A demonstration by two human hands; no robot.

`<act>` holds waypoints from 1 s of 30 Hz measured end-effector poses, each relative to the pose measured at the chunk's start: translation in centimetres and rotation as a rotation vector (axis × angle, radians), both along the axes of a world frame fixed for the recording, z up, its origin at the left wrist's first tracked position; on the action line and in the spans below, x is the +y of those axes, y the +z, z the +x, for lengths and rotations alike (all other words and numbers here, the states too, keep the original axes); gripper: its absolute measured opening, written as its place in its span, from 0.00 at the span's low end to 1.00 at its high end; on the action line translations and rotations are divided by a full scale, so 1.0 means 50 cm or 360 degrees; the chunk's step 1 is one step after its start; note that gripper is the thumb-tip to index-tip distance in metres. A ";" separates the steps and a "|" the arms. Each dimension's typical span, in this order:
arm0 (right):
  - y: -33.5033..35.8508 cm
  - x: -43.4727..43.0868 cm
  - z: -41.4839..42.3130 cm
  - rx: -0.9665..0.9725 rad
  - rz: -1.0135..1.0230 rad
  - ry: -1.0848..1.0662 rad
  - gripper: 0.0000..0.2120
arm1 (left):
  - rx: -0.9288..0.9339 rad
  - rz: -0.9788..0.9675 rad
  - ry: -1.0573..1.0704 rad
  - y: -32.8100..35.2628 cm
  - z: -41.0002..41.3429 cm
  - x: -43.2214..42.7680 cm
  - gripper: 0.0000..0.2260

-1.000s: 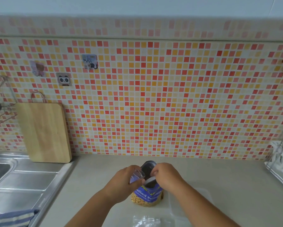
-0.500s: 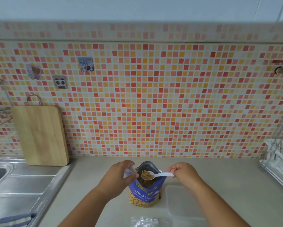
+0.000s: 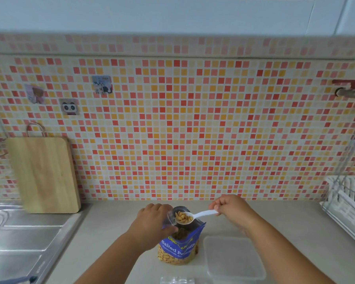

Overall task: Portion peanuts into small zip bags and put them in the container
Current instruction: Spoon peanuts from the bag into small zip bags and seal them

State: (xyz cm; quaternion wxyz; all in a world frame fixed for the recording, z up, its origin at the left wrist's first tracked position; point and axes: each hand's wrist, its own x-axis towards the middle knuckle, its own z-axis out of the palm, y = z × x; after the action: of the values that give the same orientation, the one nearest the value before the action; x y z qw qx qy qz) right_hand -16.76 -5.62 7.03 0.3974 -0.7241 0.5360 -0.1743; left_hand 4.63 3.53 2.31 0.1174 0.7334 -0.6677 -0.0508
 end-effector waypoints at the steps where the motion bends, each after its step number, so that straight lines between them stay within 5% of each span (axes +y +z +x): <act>1: 0.005 0.000 0.005 0.0015 -0.0008 0.0021 0.16 | -0.0004 0.0001 -0.0017 0.000 -0.002 -0.004 0.26; 9: 0.074 0.006 0.078 0.0321 -0.0144 0.0476 0.13 | 0.0101 -0.0016 -0.0049 -0.006 -0.034 -0.031 0.22; 13: 0.115 0.037 0.106 0.0646 -0.0817 0.0771 0.14 | 0.0590 -0.0149 0.0030 -0.012 -0.031 -0.034 0.20; 17: 0.152 0.055 0.085 0.0618 -0.1497 0.0701 0.16 | 0.1156 -0.0299 0.0153 -0.004 -0.014 -0.019 0.15; 21: 0.113 0.055 0.086 0.0770 -0.1171 0.0525 0.12 | 0.1598 -0.0400 0.0336 0.007 0.007 -0.001 0.05; 25: 0.003 0.061 0.131 0.1143 -0.0743 0.0643 0.15 | 0.1463 -0.0190 0.0341 -0.004 0.008 0.010 0.08; 30: -0.094 0.062 0.183 0.1092 -0.0461 0.0354 0.20 | 0.1433 -0.0102 0.0397 -0.012 0.001 0.009 0.12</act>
State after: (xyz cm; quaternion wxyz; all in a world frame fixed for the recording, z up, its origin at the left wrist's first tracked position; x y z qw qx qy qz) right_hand -7.60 -2.53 2.35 0.1051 -0.8427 0.5258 0.0483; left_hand 4.68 3.97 1.70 0.4232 0.7091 -0.4582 -0.3288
